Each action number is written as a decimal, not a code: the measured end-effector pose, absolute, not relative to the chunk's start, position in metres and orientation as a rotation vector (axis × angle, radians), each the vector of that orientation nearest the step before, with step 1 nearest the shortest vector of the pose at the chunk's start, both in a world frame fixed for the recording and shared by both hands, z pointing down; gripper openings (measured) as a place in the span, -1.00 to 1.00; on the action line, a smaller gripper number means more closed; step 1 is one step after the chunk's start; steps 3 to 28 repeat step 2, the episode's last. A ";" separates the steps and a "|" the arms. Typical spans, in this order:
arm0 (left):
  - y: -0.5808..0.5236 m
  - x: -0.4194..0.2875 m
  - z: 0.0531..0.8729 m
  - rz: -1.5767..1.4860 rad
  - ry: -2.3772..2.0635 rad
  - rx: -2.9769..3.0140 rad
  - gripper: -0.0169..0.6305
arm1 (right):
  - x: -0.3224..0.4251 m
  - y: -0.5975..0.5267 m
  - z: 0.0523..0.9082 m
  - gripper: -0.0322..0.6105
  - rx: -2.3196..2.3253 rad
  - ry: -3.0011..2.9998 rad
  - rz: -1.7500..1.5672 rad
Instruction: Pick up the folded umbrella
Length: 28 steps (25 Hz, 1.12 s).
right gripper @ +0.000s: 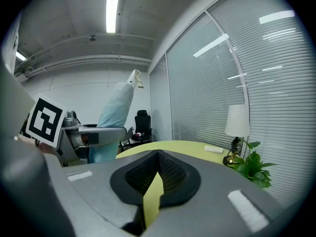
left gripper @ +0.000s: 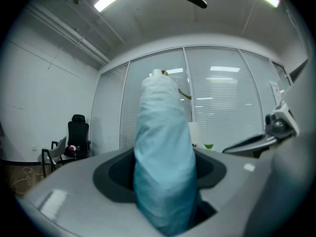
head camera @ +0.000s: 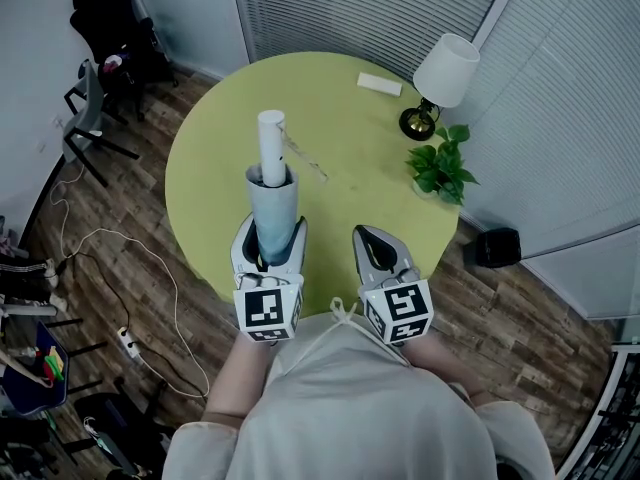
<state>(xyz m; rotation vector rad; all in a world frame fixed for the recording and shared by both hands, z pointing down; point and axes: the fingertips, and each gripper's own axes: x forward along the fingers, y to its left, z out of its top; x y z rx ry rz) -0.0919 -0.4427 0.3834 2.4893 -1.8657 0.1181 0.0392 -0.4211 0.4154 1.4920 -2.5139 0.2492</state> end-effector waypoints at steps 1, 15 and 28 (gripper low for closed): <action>-0.444 -0.091 0.384 0.117 -1.864 2.488 -0.03 | 0.038 -0.422 0.416 -0.90 1.485 -2.516 0.246; -0.445 -0.090 0.385 0.116 -1.862 2.487 -0.03 | 0.037 -0.423 0.416 -0.90 1.478 -2.518 0.243; -0.445 -0.090 0.385 0.116 -1.862 2.487 -0.03 | 0.037 -0.423 0.416 -0.90 1.478 -2.518 0.243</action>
